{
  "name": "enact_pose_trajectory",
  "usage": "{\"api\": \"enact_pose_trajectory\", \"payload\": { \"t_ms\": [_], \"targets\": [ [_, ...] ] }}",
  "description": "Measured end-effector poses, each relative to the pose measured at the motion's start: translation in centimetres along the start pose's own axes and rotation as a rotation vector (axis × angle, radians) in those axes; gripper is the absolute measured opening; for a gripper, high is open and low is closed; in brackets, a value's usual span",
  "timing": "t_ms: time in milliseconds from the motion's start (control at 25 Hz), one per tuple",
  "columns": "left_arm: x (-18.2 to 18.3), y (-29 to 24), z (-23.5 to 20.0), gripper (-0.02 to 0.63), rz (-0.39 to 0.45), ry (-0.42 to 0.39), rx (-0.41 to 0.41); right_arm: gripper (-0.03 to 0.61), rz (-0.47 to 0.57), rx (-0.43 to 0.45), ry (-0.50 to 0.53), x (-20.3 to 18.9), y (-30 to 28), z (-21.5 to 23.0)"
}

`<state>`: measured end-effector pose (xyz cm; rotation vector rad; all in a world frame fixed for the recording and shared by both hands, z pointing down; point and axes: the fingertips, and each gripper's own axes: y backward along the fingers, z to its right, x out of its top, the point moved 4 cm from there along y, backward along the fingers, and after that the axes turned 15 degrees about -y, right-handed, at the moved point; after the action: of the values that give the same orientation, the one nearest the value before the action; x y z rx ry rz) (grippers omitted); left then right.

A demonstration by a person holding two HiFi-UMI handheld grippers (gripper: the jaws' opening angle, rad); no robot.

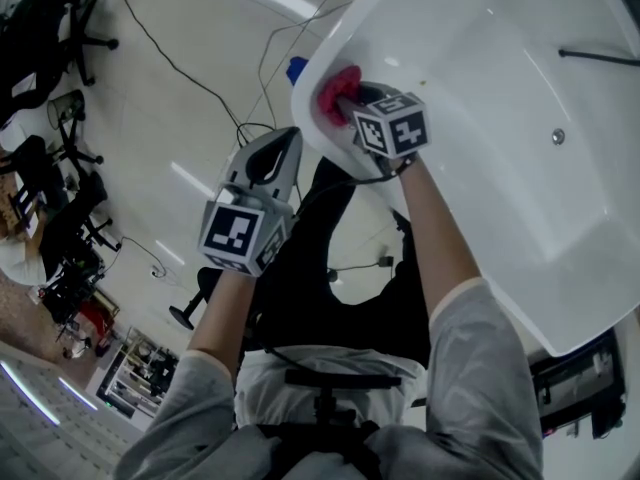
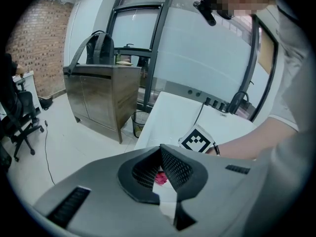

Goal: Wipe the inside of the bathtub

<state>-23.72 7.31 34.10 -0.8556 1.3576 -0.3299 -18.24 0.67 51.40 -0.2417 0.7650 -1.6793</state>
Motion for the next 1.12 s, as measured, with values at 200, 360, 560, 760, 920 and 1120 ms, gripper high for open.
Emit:
{"api": "enact_pose_trajectory", "payload": {
  "t_ms": [200,360,560,760,920,1120],
  "targets": [
    [-0.2,-0.8,0.3,0.005,0.007,0.007,-0.002,0.103,-0.014,0.021,0.034,-0.1,0.0,0.0],
    [-0.1,-1.8,1.2,0.006,-0.019,0.006,-0.032,0.1,-0.082,0.027,0.099,-1.1,0.0,0.0],
    [0.5,-3.3,1.7,0.006,-0.007,-0.024,-0.067,0.1,-0.117,0.016,0.092,-2.0,-0.7,0.9],
    [1.6,-4.5,1.6,0.006,0.012,-0.041,-0.083,0.1,-0.135,-0.056,0.025,-2.5,-1.6,4.2],
    [1.7,-5.0,1.8,0.006,-0.007,-0.054,-0.107,0.098,-0.117,-0.066,-0.014,-3.1,-1.8,5.3],
    [1.4,-6.7,2.4,0.005,-0.031,-0.08,-0.129,0.098,-0.106,-0.078,-0.05,-3.7,-1.9,7.1]
  ]
}}
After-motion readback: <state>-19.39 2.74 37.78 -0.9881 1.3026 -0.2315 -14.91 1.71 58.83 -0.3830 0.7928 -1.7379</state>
